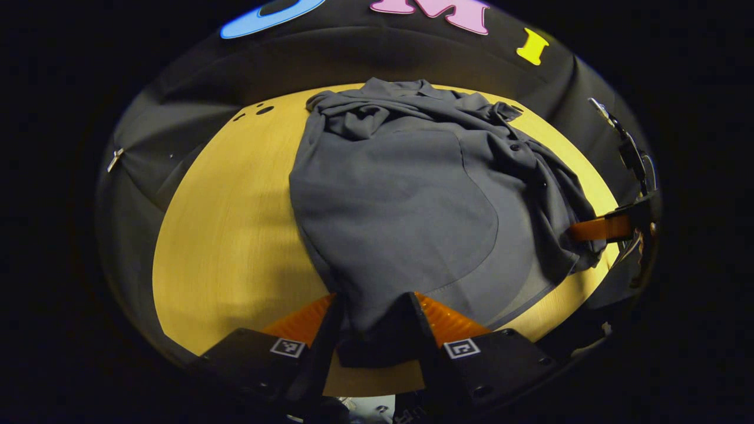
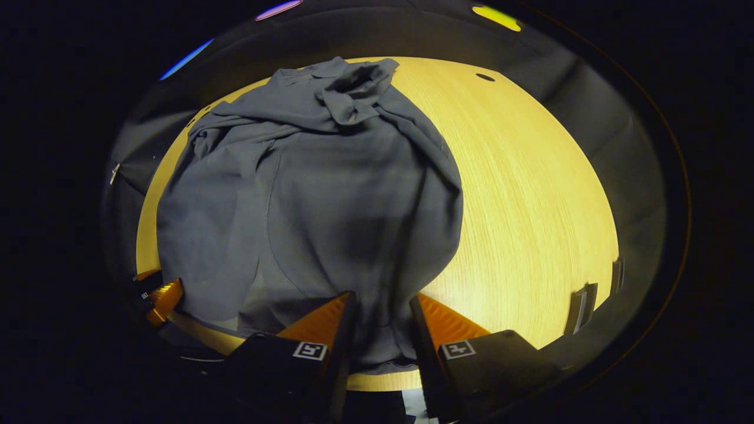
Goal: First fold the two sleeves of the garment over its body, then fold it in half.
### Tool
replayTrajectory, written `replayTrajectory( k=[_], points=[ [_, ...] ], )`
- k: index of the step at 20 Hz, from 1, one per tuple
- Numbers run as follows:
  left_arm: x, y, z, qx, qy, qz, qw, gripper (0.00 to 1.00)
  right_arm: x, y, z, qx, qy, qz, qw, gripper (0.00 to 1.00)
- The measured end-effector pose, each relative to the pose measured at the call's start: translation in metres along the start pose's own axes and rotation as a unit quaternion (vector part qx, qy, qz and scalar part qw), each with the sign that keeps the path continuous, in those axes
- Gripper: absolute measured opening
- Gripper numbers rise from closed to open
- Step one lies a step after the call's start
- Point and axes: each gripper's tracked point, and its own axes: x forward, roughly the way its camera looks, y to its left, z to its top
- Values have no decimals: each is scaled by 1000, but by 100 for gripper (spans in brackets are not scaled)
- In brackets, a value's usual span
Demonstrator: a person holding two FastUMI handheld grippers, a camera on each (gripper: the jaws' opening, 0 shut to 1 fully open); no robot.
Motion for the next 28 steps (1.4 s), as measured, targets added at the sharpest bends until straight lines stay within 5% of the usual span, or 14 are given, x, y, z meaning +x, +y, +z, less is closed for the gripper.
replayTrajectory(
  k=[1,2,4,6,7,18,28],
  points=[
    [0,-3,1,1,0,-5,1000,62,2,-1,1,7,1,1,1000,57],
    [1,-5,3,-3,-1,-6,1000,51,2,-1,2,14,1,6,1000,29],
    [3,-7,7,-20,-7,-3,1000,34,3,6,6,17,3,35,999,15],
    [4,-7,11,-50,-11,1,999,10,3,11,7,19,9,66,998,8],
    [4,-7,10,-62,-9,1,998,6,0,11,8,19,9,77,997,8],
    [-46,-17,101,-112,-111,-5,987,6,-45,21,112,-26,-123,140,982,8],
    [-60,1,188,-97,-181,2,979,6,-70,33,196,-82,-227,138,961,8]
  ],
)
